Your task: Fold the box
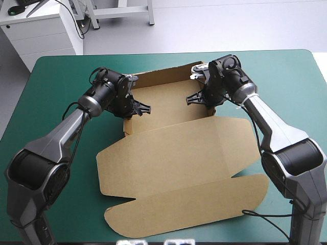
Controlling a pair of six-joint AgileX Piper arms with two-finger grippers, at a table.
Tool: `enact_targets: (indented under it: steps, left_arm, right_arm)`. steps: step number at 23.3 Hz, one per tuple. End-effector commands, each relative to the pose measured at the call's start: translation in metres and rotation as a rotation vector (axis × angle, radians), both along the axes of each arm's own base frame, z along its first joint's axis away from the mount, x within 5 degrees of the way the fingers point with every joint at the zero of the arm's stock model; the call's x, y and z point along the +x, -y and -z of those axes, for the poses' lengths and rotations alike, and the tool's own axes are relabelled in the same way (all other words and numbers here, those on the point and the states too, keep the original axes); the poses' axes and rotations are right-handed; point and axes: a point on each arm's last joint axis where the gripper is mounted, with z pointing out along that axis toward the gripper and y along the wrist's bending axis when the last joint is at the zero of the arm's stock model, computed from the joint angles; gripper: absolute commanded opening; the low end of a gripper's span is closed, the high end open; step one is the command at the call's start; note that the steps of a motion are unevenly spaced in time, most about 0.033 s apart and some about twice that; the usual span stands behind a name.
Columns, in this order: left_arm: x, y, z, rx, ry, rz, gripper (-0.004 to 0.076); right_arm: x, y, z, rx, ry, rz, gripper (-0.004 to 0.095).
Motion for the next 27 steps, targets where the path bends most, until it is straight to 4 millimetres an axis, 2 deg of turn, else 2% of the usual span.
enact_targets:
  steps: [1, 14, 27]
  left_arm:
    - [-0.006, -0.003, -0.009, 0.065, -0.028, 0.041, -0.0008]
    - [-0.003, 0.0, -0.005, 0.038, -0.03, 0.026, -0.0008]
    - [-0.001, 0.0, -0.001, 0.053, -0.029, 0.059, 0.0011]
  right_arm:
    - [-0.002, 0.01, -0.024, 0.002, 0.074, 0.0, -0.0014]
    - [0.007, 0.005, 0.007, -0.036, -0.002, -0.04, -0.0014]
    - [0.007, 0.005, 0.007, -0.04, -0.003, -0.047, -0.0007]
